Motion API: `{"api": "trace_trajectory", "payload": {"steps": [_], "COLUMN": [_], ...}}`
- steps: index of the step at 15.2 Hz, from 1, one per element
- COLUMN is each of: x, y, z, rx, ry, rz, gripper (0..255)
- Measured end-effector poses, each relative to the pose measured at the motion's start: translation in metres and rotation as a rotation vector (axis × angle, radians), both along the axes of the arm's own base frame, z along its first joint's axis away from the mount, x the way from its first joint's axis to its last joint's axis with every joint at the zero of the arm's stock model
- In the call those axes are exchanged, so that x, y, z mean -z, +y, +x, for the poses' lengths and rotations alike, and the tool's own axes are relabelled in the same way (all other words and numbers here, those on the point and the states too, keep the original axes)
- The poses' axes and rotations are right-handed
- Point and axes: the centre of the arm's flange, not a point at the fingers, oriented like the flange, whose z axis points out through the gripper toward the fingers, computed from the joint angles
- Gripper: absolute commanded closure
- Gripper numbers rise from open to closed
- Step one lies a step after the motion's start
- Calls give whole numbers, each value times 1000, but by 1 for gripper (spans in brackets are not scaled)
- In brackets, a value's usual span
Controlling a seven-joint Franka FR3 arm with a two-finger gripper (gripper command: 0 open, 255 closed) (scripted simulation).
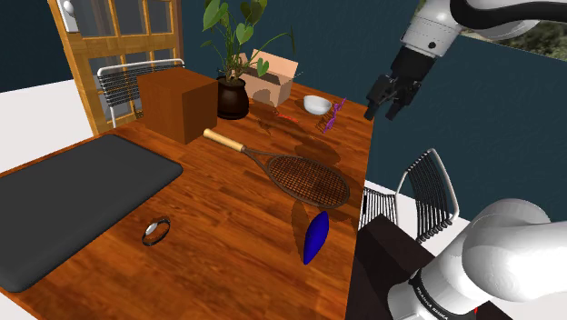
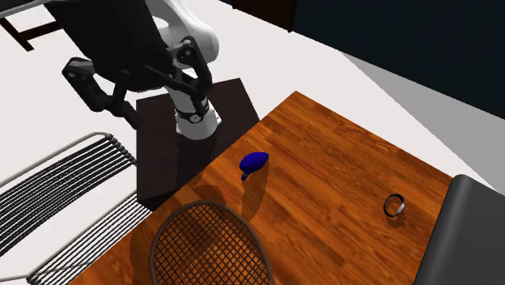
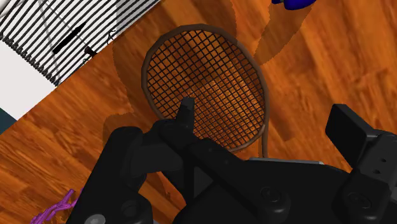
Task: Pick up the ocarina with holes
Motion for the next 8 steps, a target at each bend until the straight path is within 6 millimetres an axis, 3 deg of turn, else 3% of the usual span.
{"api": "trace_trajectory", "payload": {"steps": [3, 8], "x": [13, 67], "y": [10, 45], "z": [-2, -14], "rx": [25, 129], "ry": [1, 5], "rz": [-8, -40], "gripper": [0, 0]}}
